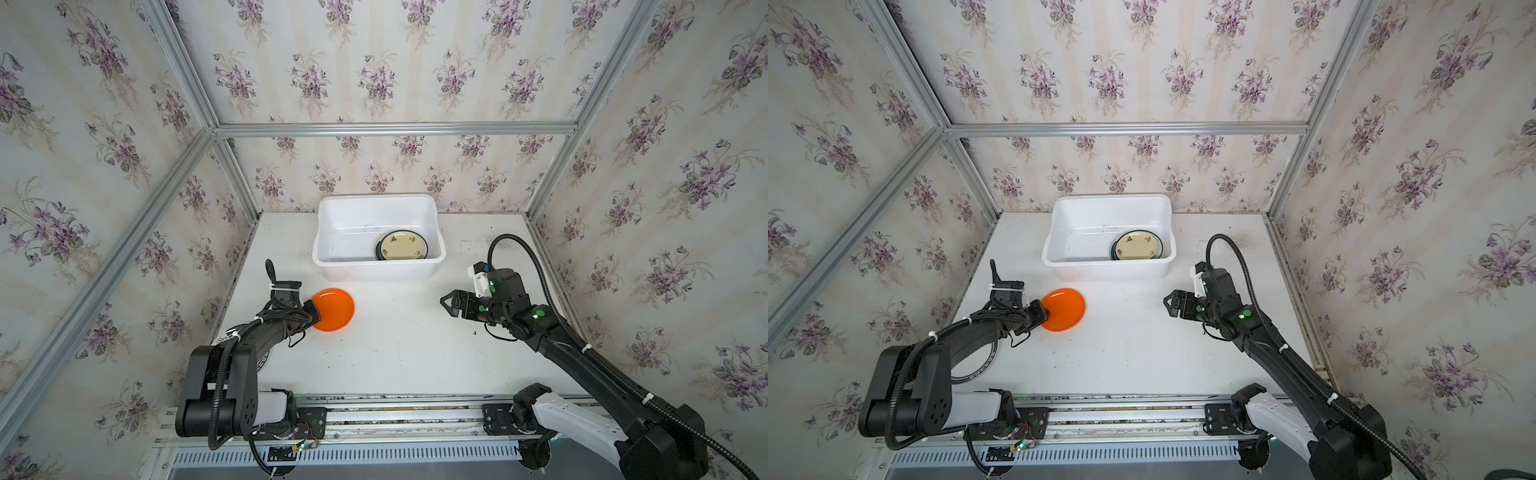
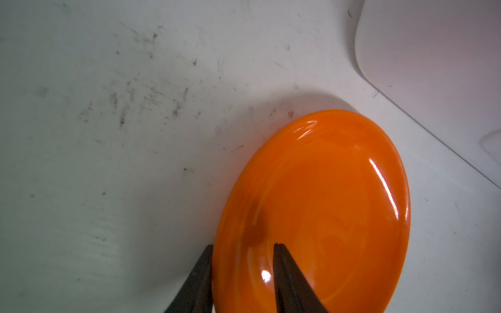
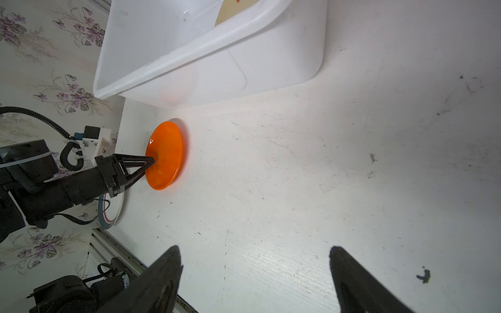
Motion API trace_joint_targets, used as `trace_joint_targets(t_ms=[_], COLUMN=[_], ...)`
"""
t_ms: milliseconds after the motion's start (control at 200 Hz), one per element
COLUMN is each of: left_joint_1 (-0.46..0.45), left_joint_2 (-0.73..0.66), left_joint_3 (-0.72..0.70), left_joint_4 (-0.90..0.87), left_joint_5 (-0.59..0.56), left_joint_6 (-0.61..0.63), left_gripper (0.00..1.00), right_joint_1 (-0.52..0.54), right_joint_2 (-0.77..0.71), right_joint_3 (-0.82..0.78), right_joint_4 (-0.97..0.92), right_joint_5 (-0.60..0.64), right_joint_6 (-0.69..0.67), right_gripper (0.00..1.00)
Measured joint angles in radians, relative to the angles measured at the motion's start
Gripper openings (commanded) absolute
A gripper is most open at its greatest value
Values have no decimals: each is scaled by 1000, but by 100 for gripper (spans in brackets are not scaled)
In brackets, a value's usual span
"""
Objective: Place the plates into the plastic bin on the countertop
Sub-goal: Pick up the plate from the middle-left of the table.
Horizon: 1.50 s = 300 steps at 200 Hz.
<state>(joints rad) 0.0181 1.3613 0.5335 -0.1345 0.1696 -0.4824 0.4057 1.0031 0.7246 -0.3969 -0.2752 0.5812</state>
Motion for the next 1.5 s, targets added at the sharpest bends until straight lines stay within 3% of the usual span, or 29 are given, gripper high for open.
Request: trace_joint_targets(t_ms=[235,710,1010,1219,1499], left_joint_1=[0,1,-3,-27,-166], left_joint_2=[8,23,-59,-213,-346], left_joint_3=[0,13,-22,-43,42], left_joint_4=[6,79,60,7,-39], left_joint_5=[19,100,127,188,208], left_joint_6=[13,1,-11,-37,-110], left_gripper=[28,1,0,0,0], right_joint_1=[0,0,0,0,0], right_joint_2=[5,20,21,25,68], right_joint_3=[0,-1,-10,-32,-53], right_joint_4=[8,17,32,82,195], right_joint_5=[0,0,-4,-37,-134], right_joint_6=[7,24,33,60,108], right_gripper=[88,88,88,86,79])
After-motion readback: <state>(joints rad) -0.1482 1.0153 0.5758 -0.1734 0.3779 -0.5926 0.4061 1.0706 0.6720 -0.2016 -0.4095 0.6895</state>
